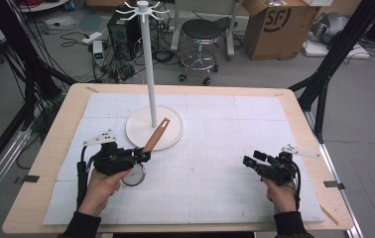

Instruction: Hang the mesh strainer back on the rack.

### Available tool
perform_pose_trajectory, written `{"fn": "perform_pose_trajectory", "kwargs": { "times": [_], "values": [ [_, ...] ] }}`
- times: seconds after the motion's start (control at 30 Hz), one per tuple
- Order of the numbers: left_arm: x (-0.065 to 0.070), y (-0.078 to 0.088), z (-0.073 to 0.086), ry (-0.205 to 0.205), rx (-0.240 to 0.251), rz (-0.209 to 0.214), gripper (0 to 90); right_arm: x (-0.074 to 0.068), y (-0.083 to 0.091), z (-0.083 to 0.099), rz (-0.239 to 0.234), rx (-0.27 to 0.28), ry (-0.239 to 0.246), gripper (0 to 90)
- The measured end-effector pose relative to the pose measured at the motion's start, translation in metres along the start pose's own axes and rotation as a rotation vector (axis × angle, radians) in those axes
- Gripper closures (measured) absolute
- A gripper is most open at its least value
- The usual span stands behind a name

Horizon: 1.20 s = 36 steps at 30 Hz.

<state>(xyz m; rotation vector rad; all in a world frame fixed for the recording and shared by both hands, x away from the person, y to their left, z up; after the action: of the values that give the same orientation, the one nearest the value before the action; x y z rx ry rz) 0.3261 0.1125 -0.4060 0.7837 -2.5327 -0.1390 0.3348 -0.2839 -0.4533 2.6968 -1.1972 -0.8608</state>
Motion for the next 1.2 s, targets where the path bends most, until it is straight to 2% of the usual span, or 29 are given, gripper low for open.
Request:
{"fn": "perform_pose_trajectory", "kwargs": {
  "times": [0.23, 0.4, 0.7, 0.77, 0.9, 1.03, 1.2],
  "values": [
    [0.006, 0.005, -0.035, -0.031, 0.111, 0.016, 71.4, 0.0, -0.001, 0.0, -0.013, 0.001, -0.002, 24.3],
    [0.009, 0.009, -0.058, -0.036, 0.19, 0.018, 71.4, -0.001, 0.0, -0.002, -0.025, 0.012, -0.006, 23.9],
    [0.01, 0.02, -0.08, -0.03, 0.282, 0.03, 71.3, -0.001, -0.001, -0.002, -0.037, 0.018, -0.007, 23.9],
    [0.011, 0.024, -0.087, -0.043, 0.296, 0.039, 71.4, -0.002, -0.001, -0.004, -0.044, 0.031, -0.001, 24.0],
    [0.009, 0.031, -0.1, -0.058, 0.323, 0.026, 71.3, -0.001, -0.002, -0.005, -0.052, 0.03, 0.015, 24.0],
    [0.006, 0.041, -0.112, -0.051, 0.387, 0.04, 71.3, -0.003, -0.001, -0.006, -0.068, 0.041, 0.008, 23.9],
    [0.004, 0.05, -0.123, -0.034, 0.432, 0.053, 71.3, -0.006, -0.002, -0.006, -0.083, 0.036, 0.011, 23.9]
  ]
}}
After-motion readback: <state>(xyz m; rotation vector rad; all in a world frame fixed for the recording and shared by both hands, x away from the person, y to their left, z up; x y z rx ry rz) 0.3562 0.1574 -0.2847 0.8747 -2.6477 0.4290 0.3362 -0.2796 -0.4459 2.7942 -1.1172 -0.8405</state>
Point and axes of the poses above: each handheld gripper's, and its own axes: y roughly backward along the jaws, z roughly out of its underside, x roughly to its right, the point moved 7 cm from there along -y, roughly forward along the jaws, and after that the axes turned 4 degrees about x, right-handed, at the moved point
